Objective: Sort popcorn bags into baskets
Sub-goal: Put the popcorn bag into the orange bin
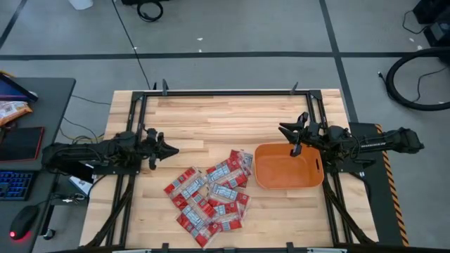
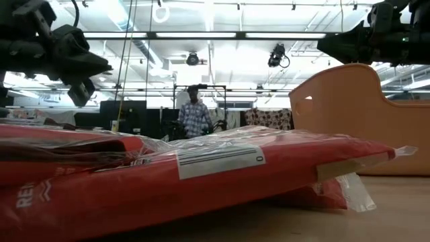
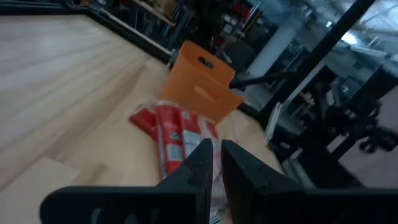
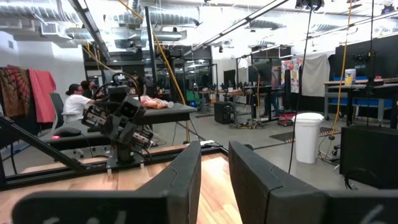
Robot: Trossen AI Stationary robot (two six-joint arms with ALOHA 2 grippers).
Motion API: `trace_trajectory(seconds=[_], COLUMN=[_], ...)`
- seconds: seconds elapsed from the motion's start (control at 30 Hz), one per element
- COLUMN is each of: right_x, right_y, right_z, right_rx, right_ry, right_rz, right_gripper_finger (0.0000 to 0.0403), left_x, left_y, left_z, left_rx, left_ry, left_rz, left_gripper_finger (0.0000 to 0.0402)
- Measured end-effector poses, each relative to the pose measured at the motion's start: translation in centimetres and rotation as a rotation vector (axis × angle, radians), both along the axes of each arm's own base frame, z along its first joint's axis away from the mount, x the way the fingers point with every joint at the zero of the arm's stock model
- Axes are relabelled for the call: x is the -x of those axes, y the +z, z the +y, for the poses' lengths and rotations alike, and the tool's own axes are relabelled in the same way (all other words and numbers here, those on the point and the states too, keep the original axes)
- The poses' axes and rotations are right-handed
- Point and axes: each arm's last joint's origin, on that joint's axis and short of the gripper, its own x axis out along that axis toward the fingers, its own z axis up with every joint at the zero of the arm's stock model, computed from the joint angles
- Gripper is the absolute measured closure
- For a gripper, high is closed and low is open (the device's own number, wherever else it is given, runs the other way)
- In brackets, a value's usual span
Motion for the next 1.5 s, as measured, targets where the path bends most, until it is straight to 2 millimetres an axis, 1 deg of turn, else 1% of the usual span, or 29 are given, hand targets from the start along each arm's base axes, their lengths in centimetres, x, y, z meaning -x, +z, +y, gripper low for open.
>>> trace_trajectory(seconds=[0.07, 0.13, 0.2, 0.27, 0.33, 0.5, 0.57, 0.63, 0.73, 0.8, 0.87, 0.97, 1.07, 1.17, 1.3, 1.43, 1.5], right_x=[0.0, 0.0, 0.0, 0.0, 0.0, 0.0, 0.0, 0.1, 0.4, 0.7, 0.9, 0.7, -0.5, -2.7, -6.3, -9.6, -11.1], right_y=[0.0, 0.0, 0.0, 0.0, 0.0, 0.1, 0.2, 0.4, 1.2, 2.1, 3.4, 5.8, 8.0, 9.3, 9.5, 9.5, 9.1], right_z=[0.0, 0.0, 0.0, 0.0, 0.0, 0.0, 0.0, 0.0, 0.0, 0.1, 0.1, 0.4, 0.5, 0.4, 0.3, 0.2, 0.2], right_rx=[0.0, 0.0, 0.0, 0.0, 0.0, 0.0, 0.0, 0.001, -0.034, -0.058, -0.029, 0.058, 0.065, 0.005, -0.059, -0.063, -0.081], right_ry=[0.0, 0.0, 0.0, 0.0, 0.0, 0.0, 0.0, 0.0, 0.014, 0.034, 0.063, 0.152, 0.21, 0.226, 0.251, 0.275, 0.278], right_rz=[0.001, 0.0, 0.001, 0.0, 0.0, -0.006, -0.018, -0.041, -0.147, -0.247, -0.308, -0.327, -0.283, -0.165, -0.002, 0.13, 0.228], right_gripper_finger=[0.0316, 0.0316, 0.0316, 0.0316, 0.0316, 0.0316, 0.0316, 0.0316, 0.0316, 0.0316, 0.0316, 0.0316, 0.0316, 0.0316, 0.0316, 0.0316, 0.0316], left_x=[0.0, 0.0, 0.0, 0.0, 0.0, 0.9, 1.3, 1.4, 1.3, 1.3, 1.2, 1.1, 1.1, 1.0, 0.7, 0.7, 0.7], left_y=[0.0, 0.1, 0.4, 1.1, 2.0, 4.6, 5.2, 5.4, 5.3, 5.3, 5.3, 5.3, 5.3, 5.1, 4.6, 4.6, 4.6], left_z=[0.1, 0.3, 0.5, 0.5, 0.3, -0.9, -1.1, -1.2, -1.1, -1.0, -0.8, -0.5, -0.2, -0.2, -0.2, -0.2, -0.2], left_rx=[-0.022, -0.023, -0.028, -0.058, -0.112, -0.271, -0.302, -0.316, -0.306, -0.299, -0.285, -0.27, -0.254, -0.231, -0.191, -0.178, -0.178], left_ry=[0.034, 0.111, 0.171, 0.17, 0.09, -0.243, -0.309, -0.332, -0.319, -0.272, -0.198, -0.086, -0.005, 0.002, -0.007, -0.009, -0.007], left_rz=[-0.002, -0.005, -0.042, -0.106, -0.201, -0.51, -0.588, -0.622, -0.604, -0.599, -0.598, -0.582, -0.577, -0.55, -0.486, -0.488, -0.487], left_gripper_finger=[0.0365, 0.0365, 0.0365, 0.0365, 0.0365, 0.0365, 0.0365, 0.0365, 0.0365, 0.0365, 0.0365, 0.0365, 0.0365, 0.0365, 0.0365, 0.0365, 0.0365])
